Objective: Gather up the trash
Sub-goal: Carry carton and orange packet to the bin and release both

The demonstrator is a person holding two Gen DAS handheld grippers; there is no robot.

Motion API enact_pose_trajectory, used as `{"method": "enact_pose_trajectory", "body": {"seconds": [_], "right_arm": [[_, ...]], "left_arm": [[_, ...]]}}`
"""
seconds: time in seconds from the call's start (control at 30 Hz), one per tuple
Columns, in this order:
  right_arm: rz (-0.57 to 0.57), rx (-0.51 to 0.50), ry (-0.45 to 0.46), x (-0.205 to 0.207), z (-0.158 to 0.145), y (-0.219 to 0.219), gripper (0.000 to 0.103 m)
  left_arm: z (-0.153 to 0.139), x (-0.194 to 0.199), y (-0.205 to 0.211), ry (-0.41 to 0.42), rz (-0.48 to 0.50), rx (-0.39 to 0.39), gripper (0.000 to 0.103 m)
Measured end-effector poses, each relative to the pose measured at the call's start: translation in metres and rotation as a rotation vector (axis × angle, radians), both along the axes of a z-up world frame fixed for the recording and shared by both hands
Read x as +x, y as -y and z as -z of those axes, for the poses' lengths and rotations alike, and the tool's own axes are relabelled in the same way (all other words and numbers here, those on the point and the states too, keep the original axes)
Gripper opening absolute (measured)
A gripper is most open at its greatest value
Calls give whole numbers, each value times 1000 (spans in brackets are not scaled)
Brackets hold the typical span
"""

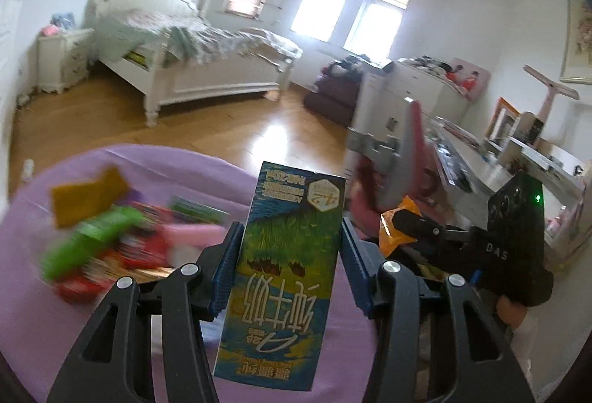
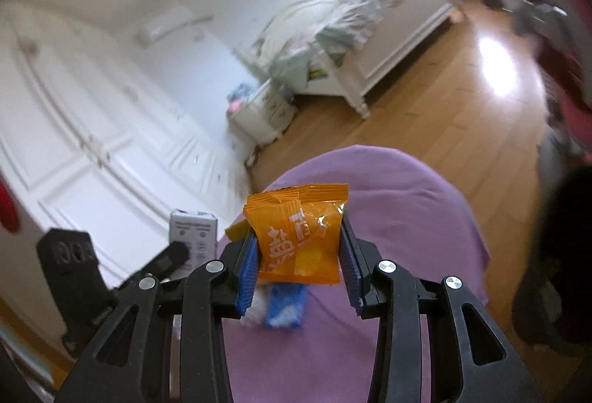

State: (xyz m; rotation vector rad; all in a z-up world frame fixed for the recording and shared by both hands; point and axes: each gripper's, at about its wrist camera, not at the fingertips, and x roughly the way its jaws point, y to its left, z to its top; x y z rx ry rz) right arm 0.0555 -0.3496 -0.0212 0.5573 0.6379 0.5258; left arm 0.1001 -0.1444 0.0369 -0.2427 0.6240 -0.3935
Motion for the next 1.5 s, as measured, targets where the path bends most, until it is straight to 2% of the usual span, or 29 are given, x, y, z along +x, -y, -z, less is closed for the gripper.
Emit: {"method": "enact_pose_trajectory", "body": {"seconds": [0.17,0.33,0.6,0.73,0.97,1.27,1.37,1.4,1.43,1.5], "right_arm": [[103,31,-22,-37,14,73,39],[200,68,-68,-58,38,143,39],[325,116,-153,-65,78,209,40],[363,140,-189,-64,96,225,40],[397,151,-237,-50,112,225,40],[423,139,-274,-34,126,228,40],[424,133,-288,-31,129,227,47],[430,132,-295,-31,130,227,57],[439,128,-293,-32,130,227,60],[443,115,-290,-32,129,226,61]], "left_arm": [[22,3,71,-40,96,-48,51],[45,14,121,-83,184,-75,51],[78,41,190,-174,314,-61,51],[93,60,209,-229,340,-57,51],[118,89,232,-300,352,-70,51],[137,112,248,-341,344,-70,51],[142,118,251,-367,346,-77,54],[142,119,252,-372,351,-83,55],[142,118,251,-377,355,-87,55],[138,117,251,-373,359,-89,60]]}}
